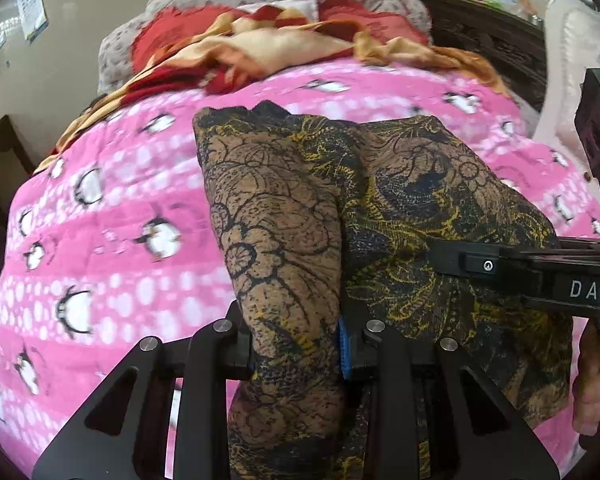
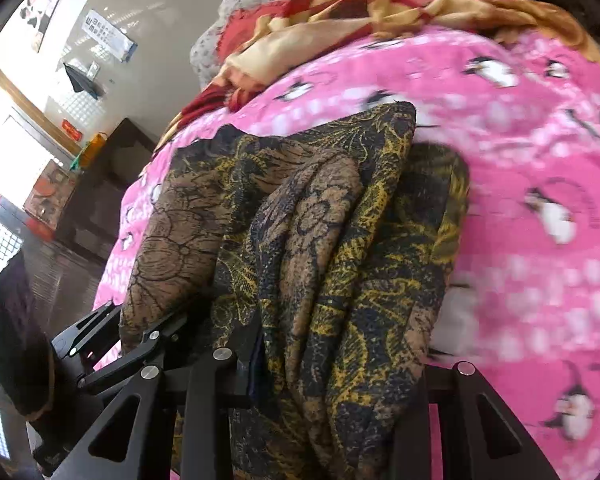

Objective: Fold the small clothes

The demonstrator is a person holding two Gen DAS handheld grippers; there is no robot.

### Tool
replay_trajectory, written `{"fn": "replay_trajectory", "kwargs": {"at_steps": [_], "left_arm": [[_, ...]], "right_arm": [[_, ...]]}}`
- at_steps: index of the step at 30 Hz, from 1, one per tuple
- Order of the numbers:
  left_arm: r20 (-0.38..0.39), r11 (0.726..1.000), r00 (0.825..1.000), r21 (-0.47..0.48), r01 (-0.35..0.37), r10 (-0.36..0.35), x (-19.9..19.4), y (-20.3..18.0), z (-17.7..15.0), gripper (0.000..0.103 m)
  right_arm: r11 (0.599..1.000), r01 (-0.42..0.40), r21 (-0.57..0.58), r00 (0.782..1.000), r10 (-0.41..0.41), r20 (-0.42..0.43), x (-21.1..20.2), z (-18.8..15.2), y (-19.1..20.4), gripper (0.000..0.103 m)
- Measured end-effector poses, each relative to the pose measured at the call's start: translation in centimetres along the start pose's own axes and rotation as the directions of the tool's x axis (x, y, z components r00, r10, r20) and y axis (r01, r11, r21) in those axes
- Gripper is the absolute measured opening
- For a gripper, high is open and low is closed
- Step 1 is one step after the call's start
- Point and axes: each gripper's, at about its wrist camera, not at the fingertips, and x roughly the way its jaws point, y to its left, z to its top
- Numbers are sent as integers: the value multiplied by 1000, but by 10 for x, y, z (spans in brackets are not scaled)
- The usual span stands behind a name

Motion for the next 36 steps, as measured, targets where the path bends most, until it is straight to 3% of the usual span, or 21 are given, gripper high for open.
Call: {"fn": "replay_trajectory", "kwargs": {"at_steps": [5,20,23,24,26,29,33,36], "left_arm": [[-15,1000,1000,-6,-13,13,0,34,-10,28],[-14,999,999,-13,-45,45,-1,77,-21,29],[-19,999,1000,-45,-6,6,12,86,-28,48],[-20,995,999,-92,25,-27,14,95,-28,61],[-26,962,990,-241,128,-138,18,125,-31,67],[12,894,973,-393,216,-230,11,165,-39,67],[117,908,982,-378,182,-148,-26,178,-40,67],[221,913,963,-342,223,-152,-50,161,-33,67]], "right_arm": [[998,-61,7,998,61,-15,27,1,21,34],[973,-228,31,973,229,-33,50,-2,34,33],[958,-270,98,960,276,-48,58,-4,18,36],[945,-299,130,951,307,-40,58,-2,12,37],[932,-323,167,943,332,-28,51,-2,4,39],[936,-300,187,953,304,7,29,-3,-11,44],[984,-115,133,992,106,75,-17,-2,-18,44],[995,-59,-79,983,71,167,-47,1,30,42]]}}
